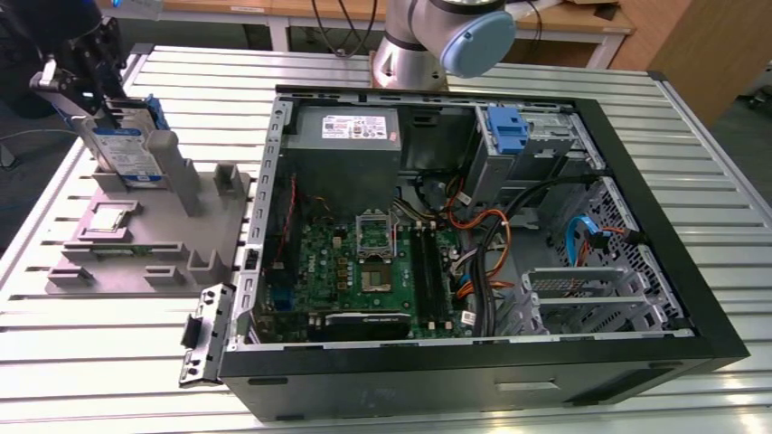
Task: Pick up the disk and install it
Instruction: 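Pick up the disk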
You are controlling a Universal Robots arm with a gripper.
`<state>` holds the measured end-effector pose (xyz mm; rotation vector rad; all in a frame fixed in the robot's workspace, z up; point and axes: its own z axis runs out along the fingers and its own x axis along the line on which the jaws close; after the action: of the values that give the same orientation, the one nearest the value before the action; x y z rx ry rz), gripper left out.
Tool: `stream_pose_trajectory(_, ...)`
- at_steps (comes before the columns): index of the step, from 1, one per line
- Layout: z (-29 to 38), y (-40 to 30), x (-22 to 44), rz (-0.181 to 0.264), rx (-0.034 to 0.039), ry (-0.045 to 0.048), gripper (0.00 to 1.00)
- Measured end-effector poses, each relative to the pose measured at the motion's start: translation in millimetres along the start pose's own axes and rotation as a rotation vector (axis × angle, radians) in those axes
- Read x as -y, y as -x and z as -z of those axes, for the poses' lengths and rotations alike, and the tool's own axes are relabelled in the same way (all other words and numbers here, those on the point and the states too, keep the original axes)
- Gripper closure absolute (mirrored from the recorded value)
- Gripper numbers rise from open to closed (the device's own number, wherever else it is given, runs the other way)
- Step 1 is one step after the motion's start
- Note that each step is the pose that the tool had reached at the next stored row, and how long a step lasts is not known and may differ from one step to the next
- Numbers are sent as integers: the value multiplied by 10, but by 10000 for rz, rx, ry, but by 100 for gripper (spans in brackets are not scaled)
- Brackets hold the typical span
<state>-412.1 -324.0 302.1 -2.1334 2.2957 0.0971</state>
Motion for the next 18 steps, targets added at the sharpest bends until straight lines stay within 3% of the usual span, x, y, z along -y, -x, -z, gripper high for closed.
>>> stream_pose_trajectory(18,-1,20,-2,-1,0,1,55)
